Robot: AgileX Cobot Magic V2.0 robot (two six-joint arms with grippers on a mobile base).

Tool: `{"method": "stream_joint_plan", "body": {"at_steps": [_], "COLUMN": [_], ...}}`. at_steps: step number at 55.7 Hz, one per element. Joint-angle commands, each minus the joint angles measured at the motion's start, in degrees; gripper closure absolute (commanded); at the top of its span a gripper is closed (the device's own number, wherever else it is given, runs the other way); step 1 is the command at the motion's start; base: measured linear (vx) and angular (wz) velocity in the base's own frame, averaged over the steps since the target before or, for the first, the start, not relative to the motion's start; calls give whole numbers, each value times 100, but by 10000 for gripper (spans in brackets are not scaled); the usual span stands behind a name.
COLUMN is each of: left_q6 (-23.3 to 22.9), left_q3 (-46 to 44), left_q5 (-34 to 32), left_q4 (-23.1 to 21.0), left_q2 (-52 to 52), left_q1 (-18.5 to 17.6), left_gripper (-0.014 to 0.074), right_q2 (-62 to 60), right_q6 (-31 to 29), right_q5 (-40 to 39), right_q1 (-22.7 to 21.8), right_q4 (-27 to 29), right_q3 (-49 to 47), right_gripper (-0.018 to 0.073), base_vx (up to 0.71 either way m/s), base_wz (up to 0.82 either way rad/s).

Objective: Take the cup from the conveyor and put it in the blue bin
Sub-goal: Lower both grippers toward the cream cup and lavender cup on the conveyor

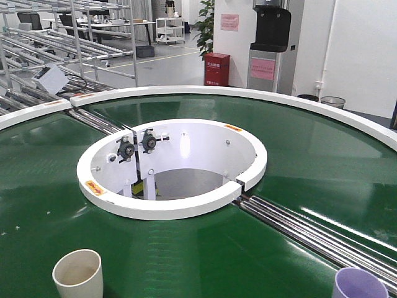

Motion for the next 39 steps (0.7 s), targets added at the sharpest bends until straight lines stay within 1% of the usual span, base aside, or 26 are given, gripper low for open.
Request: {"method": "stream_joint_plan", "body": {"at_steps": [1,39], "left_q6": [4,8], "left_q3": [68,68], "left_q5": [-473,-517], "left_q4": [-32,-32], "left_q2": [-96,-96], "left_q1": [23,23], "left_gripper": [600,600], "right_q2": [-35,-35], "right_q6": [-7,-12], "right_q5": [-466,-475], "right_q1": [6,6], "right_q4": [-71,-79], "right_q3": [120,120], "right_gripper": [568,568], "base_vx": [0,0], "base_wz": [0,0]}}
